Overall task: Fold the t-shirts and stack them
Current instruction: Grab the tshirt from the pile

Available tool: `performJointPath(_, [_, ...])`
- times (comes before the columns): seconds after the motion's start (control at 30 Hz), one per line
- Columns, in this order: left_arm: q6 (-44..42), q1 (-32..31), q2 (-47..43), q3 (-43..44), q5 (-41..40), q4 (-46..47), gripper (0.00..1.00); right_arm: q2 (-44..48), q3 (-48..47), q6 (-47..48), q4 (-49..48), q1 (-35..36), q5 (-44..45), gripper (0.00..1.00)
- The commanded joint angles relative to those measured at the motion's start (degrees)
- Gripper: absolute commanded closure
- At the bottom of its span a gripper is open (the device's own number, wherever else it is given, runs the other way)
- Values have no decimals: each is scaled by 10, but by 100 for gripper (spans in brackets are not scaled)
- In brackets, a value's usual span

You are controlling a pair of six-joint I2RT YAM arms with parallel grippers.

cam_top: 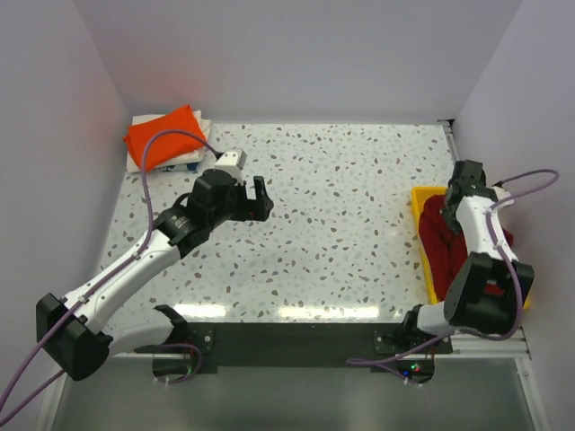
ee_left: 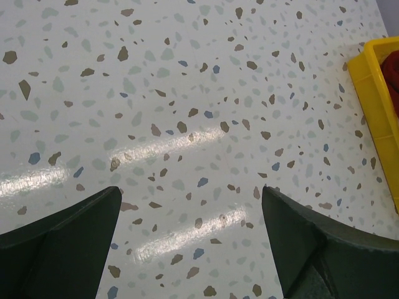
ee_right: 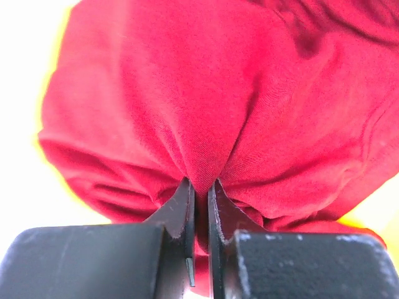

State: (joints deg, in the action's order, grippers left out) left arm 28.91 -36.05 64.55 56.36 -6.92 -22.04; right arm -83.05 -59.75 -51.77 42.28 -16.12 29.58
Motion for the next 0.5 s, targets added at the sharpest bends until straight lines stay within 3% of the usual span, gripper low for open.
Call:
performJointPath(0.0, [-6,1,-9,13,4,1,0,90,-15,39,-30,0,-45,100])
performJointPath(0.13, [-2,1,-14,14,4,3,0,185,-21,98,-84,1,-147,100])
performJointPath(0.23, [2,1,-19,12,3,8,0,207,-69,116,-73,13,-169,100])
performJointPath(0.4, [6,1,-22,13,2,14,0,202,-199,138,-70,62,-218,100])
performJointPath(0.47, [7,1,-24,16,-5,14,0,185,-270,143,-65,117,-224,100])
